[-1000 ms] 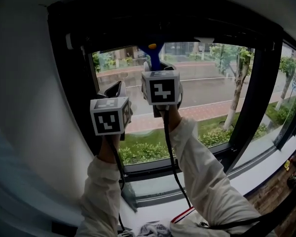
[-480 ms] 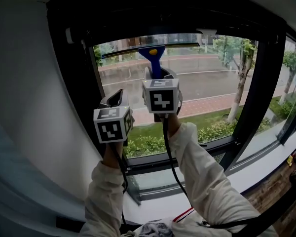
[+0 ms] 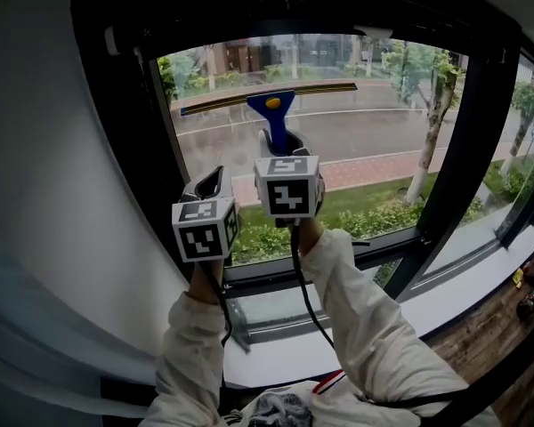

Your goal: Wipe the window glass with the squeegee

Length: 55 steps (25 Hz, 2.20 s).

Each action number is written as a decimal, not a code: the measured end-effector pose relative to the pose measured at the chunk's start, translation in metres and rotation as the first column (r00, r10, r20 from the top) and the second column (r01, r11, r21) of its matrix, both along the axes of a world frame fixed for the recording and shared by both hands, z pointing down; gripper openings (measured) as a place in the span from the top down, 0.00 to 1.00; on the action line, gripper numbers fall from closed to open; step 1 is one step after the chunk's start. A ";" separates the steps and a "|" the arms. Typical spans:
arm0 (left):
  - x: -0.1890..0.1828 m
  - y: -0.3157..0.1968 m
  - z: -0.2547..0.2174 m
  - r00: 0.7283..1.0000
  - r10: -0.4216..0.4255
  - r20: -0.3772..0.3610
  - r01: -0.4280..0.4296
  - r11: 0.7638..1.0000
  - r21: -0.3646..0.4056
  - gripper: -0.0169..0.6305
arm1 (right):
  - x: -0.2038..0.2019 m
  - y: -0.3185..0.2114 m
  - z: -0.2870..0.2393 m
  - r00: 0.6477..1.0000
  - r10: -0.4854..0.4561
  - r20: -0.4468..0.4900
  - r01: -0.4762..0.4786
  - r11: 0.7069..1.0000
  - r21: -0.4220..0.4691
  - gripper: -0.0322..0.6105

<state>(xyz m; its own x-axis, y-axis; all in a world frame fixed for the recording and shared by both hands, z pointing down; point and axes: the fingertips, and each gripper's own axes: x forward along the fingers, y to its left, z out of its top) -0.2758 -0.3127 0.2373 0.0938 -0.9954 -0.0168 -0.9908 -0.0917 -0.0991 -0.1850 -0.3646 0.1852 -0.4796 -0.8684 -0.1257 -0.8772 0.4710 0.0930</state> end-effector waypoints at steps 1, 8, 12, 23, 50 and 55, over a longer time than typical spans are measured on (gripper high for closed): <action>0.001 0.000 0.004 1.000 0.003 0.001 -0.003 1.000 -0.005 0.98 | 0.000 0.000 0.005 1.000 0.000 0.000 0.000 1.000 -0.004 0.76; 0.005 0.006 0.041 1.000 0.010 0.023 -0.009 0.999 -0.051 0.98 | 0.002 0.002 0.042 1.000 0.004 0.004 -0.004 1.000 -0.028 0.76; 0.007 0.009 0.062 1.000 0.018 0.011 -0.017 0.997 -0.072 0.97 | 0.005 0.004 0.066 1.000 0.008 0.010 -0.007 0.999 -0.046 0.76; 0.009 0.015 0.130 0.999 0.025 -0.023 -0.028 0.988 -0.153 0.97 | 0.007 0.008 0.131 1.000 0.009 -0.019 -0.011 0.994 -0.111 0.76; 0.023 0.017 0.210 0.998 0.033 -0.048 -0.045 0.957 -0.288 0.97 | 0.017 0.013 0.215 0.997 0.002 -0.073 -0.017 0.979 -0.205 0.76; 0.022 0.020 0.222 0.998 0.035 -0.058 -0.051 0.952 -0.303 0.97 | 0.018 0.015 0.233 0.997 0.003 -0.077 -0.020 0.975 -0.223 0.76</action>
